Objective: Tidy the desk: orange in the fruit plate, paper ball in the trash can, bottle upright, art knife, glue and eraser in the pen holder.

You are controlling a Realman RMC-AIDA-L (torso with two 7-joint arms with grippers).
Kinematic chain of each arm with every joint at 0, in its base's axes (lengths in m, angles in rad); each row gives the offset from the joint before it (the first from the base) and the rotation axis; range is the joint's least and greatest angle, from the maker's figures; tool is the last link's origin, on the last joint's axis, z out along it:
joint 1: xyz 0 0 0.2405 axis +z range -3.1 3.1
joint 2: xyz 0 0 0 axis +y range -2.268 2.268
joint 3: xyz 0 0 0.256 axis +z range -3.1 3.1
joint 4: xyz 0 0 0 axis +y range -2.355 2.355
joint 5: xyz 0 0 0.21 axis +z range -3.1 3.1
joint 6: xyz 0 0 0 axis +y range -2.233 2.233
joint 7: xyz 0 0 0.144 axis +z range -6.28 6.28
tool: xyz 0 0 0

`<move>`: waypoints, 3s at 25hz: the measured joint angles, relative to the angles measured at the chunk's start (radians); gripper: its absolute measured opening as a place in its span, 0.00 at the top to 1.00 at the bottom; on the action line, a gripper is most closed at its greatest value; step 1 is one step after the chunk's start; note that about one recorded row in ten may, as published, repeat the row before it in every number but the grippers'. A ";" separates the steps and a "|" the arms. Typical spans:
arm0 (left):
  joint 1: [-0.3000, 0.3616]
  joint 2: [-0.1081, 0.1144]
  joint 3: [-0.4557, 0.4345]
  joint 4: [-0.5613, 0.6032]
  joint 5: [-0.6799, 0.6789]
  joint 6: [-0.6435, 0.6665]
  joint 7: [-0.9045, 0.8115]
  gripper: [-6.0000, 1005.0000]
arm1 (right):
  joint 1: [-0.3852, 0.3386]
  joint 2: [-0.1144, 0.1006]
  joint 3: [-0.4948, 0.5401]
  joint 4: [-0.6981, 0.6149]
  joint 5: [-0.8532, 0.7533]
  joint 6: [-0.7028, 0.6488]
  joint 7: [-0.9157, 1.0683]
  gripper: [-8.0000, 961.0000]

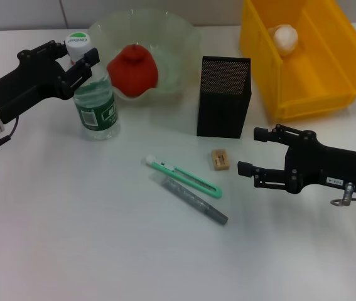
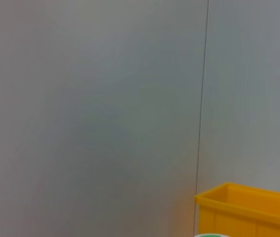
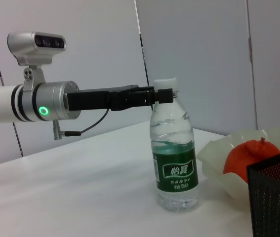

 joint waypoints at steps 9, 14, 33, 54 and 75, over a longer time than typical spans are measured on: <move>-0.001 0.000 -0.002 -0.010 -0.011 -0.002 0.001 0.53 | 0.000 0.000 0.000 0.000 0.000 0.000 0.001 0.13; -0.001 0.000 -0.005 -0.010 -0.013 -0.002 0.001 0.53 | 0.000 0.000 0.000 0.000 0.000 0.000 0.001 0.13; 0.014 0.000 -0.008 -0.009 -0.062 0.065 0.004 0.23 | 0.000 0.000 0.000 0.000 0.000 0.000 0.004 0.13; 0.134 0.103 0.056 0.106 -0.033 0.619 -0.278 0.22 | 0.007 -0.002 0.002 -0.006 0.000 0.002 0.009 0.13; 0.182 0.048 0.055 0.133 0.386 0.456 -0.042 0.22 | 0.009 -0.002 0.002 0.000 0.000 0.000 0.013 0.13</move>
